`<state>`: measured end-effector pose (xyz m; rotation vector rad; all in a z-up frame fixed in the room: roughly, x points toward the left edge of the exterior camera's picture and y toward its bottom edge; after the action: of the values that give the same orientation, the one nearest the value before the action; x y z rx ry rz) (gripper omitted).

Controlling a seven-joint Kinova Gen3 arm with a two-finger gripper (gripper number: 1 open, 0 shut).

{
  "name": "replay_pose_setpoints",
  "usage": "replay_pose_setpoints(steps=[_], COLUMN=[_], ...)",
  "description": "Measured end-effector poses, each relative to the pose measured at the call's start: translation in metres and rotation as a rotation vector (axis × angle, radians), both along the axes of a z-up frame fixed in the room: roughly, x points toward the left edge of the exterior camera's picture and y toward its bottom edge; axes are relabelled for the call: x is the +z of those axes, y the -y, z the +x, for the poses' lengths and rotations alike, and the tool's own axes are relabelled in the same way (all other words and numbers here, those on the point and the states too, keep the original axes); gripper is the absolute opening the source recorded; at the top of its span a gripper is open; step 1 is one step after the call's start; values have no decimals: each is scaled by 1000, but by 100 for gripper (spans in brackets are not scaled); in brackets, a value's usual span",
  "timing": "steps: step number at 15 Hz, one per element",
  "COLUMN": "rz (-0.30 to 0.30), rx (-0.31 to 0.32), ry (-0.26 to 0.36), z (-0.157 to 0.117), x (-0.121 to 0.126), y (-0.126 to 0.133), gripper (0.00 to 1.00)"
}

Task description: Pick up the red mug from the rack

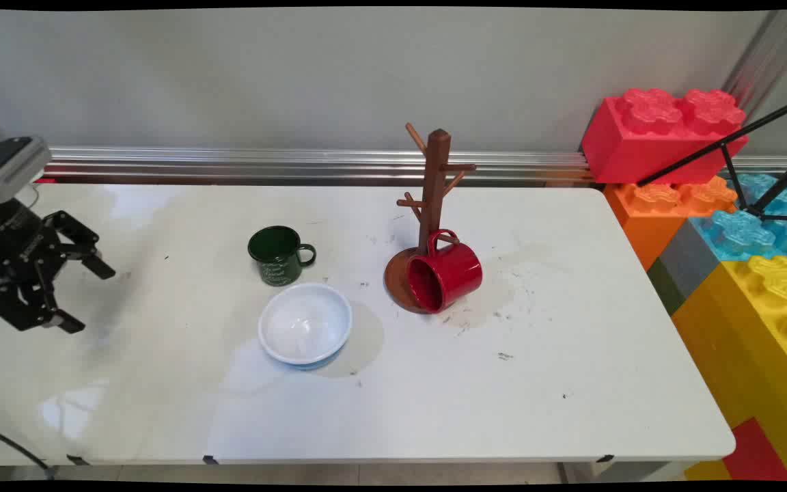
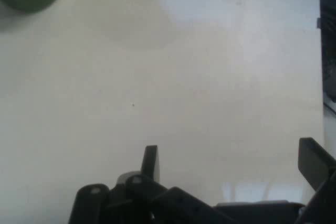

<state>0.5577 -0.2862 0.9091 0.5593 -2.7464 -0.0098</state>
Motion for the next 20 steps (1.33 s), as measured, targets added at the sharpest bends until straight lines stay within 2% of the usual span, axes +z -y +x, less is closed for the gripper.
replay_pose_setpoints(steps=[2, 5, 9, 12, 15, 20], rz=[-3, -24, -40, -65, -97, -134], rx=[0, 42, 185, 249, 286, 340], ry=[-24, -144, -317, -416, -479, -502], z=[3, -11, -40, -65, -87, -124], x=[-1, 2, 18, 32, 42, 42], y=[-3, -1, 11, 21, 24, 28], gripper=[100, 100, 100, 100, 100, 100])
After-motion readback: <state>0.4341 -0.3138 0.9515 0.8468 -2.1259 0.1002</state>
